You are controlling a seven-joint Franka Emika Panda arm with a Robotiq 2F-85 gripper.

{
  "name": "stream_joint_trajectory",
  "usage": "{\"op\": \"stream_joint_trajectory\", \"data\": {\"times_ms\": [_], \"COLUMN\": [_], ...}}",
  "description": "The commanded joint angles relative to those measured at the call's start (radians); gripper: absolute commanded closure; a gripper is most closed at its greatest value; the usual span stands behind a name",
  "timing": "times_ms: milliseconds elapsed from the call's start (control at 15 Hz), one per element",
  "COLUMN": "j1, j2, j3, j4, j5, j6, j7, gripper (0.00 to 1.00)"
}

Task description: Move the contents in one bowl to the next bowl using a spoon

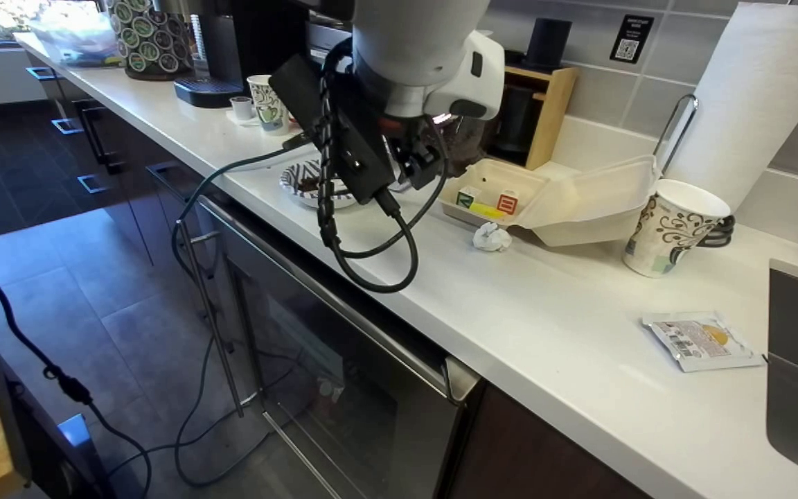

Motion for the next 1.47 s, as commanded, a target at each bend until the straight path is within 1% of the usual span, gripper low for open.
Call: {"op": "stream_joint_trajectory", "data": {"times_ms": [0, 67, 267, 467, 667, 1133, 1400], "j1": [-0.054, -0.059, -0.062, -0.066, -0.076, -0.113, -0.122], "j2": [0.003, 0.021, 0.055, 0.092, 0.121, 0.149, 0.155], "j3": [0.087, 0.106, 0.156, 0.194, 0.221, 0.261, 0.279], "j4": [0.011, 0.026, 0.045, 0.066, 0.088, 0.128, 0.137], "j5": [-0.026, -0.019, 0.002, 0.018, 0.021, -0.004, 0.002], "j6": [0.033, 0.039, 0.105, 0.181, 0.226, 0.16, 0.098], "j7": [0.027, 0.041, 0.097, 0.167, 0.217, 0.269, 0.266], "gripper": [0.0, 0.0, 0.0, 0.0, 0.0, 0.01, 0.0]}}
